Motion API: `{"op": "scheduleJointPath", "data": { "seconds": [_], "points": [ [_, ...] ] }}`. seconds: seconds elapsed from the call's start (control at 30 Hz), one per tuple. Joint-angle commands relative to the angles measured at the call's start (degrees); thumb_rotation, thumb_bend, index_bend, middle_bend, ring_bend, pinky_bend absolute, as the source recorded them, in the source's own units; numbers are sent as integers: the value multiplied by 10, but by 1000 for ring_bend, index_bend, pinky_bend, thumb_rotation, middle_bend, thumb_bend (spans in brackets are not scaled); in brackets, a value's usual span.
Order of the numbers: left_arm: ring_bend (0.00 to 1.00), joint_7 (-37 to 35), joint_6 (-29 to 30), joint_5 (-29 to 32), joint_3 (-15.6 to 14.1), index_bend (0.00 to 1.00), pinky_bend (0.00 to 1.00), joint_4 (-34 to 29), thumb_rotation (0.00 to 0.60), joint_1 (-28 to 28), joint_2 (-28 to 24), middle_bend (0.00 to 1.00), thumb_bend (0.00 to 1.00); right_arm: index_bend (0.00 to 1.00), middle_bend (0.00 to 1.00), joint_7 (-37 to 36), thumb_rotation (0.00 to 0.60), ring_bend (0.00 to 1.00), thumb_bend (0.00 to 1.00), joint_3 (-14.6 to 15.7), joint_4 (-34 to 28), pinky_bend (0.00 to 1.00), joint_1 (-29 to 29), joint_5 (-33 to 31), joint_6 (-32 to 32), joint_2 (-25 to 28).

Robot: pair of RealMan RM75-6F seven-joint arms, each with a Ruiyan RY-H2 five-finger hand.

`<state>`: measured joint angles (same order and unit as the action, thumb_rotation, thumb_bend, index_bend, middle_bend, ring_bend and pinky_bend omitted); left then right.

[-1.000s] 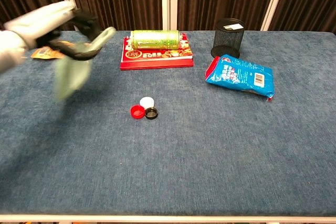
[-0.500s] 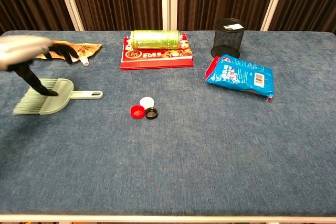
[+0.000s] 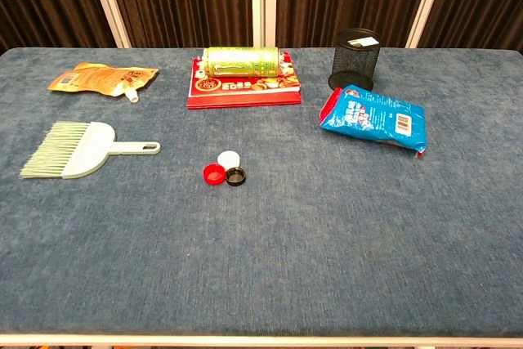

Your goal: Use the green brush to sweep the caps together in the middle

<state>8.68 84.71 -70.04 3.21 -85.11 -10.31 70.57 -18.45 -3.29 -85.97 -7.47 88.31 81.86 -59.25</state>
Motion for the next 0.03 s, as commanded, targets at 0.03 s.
{"op": "scheduleJointPath", "data": {
  "seconds": [0.03],
  "points": [
    [147,22,59,-14,-30,210,196,-61,600,53,-22,222,117,0,0,4,600,0,162,3,1,0,1,6,4,-6]
  ]
}}
